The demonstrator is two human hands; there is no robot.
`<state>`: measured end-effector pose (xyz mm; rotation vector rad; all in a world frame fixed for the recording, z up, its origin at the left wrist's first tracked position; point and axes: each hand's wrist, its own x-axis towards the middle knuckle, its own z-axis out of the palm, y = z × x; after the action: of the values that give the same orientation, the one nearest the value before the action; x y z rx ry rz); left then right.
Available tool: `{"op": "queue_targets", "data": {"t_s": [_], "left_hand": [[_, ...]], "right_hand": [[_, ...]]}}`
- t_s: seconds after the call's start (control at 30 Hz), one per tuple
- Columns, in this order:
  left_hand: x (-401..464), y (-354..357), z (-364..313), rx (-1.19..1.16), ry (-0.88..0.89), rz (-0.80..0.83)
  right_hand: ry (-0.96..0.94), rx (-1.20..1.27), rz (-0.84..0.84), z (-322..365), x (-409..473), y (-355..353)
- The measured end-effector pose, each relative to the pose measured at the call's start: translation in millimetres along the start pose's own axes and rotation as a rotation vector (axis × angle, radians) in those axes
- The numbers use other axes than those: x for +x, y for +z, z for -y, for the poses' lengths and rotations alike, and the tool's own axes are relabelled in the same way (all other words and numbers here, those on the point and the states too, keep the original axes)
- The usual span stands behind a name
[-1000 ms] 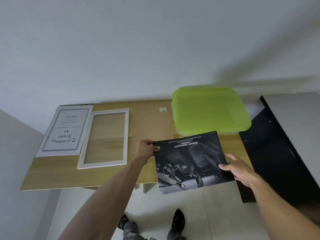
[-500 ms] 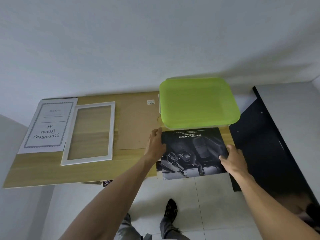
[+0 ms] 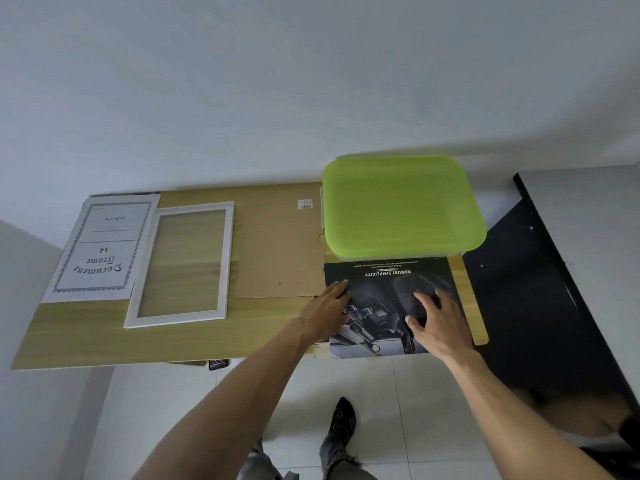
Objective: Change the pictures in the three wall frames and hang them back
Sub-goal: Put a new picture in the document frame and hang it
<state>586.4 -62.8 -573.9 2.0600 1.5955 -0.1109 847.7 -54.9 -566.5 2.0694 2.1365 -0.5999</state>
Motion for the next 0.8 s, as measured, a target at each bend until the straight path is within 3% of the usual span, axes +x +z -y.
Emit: {"op": "queue_targets", "data": {"t_s": [0.2, 0.4, 0.8], "left_hand": [[-1, 2, 1, -0.026, 0.028, -0.050], [-18, -14, 19, -0.059, 0.044, -0.209], [-102, -87, 174, -0.107, -0.255, -0.374]], "right_hand": [[0.000, -0.079, -0.005, 7, 1, -4], [-0.162, -0.095, -0.063, 38, 4, -12], [-0.521, -0.028, 0.001, 238, 22, -13]]}}
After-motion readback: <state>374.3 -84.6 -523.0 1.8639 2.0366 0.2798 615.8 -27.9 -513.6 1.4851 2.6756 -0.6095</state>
